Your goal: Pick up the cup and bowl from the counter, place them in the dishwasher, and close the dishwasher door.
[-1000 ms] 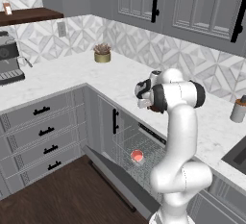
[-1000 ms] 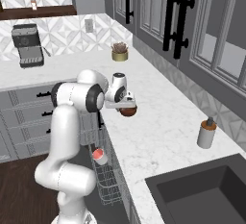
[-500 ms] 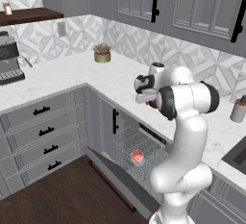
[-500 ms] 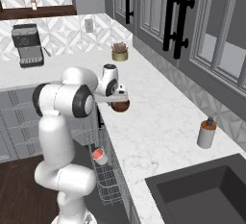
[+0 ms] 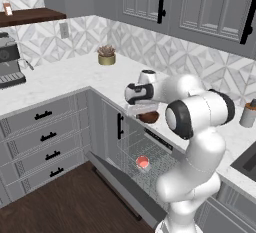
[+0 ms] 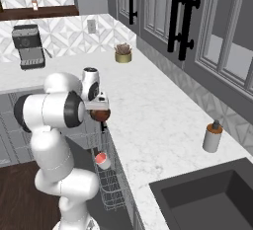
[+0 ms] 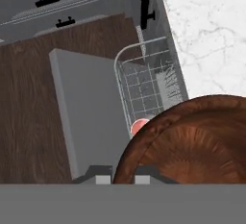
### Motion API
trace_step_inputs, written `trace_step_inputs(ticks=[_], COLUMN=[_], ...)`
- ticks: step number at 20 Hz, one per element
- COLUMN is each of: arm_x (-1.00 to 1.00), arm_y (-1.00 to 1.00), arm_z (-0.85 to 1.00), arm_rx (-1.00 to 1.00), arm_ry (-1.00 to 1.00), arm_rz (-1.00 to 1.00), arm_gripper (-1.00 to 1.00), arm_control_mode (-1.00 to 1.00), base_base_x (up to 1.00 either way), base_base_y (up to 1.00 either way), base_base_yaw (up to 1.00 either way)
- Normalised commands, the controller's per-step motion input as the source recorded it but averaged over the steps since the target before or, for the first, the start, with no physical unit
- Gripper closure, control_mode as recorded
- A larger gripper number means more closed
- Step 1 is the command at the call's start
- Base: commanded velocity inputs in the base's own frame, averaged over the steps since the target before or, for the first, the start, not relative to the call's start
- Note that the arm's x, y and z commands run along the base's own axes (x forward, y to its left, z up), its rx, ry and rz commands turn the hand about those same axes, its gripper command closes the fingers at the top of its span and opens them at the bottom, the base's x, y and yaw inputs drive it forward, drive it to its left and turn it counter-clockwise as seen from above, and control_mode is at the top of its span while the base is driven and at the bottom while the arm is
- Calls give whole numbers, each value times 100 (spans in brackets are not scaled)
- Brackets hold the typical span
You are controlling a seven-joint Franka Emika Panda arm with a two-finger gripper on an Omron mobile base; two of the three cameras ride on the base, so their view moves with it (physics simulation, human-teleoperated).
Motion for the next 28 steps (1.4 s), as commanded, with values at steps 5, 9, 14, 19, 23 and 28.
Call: trace_step_inputs(ticks=[5, 9, 14, 19, 23, 28], arm_x=[0, 1, 34, 38, 47, 45], arm_y=[59, 80, 58, 11, -18, -22], arm_z=[-100, -95, -56, -29, -29, -24], arm_rx=[20, 12, -29, -5, 13, 6], arm_ry=[2, -2, 0, 0, 0, 0], arm_rz=[9, 2, 0, -10, -13, -31], arm_gripper=[100, 100, 100, 100, 100, 100], arm_control_mode=[-100, -100, -100, -100, -100, -100], base_base_x=[0, 0, 0, 0, 0, 0], base_base_y=[0, 0, 0, 0, 0, 0], base_base_yaw=[0, 0, 0, 0, 0, 0])
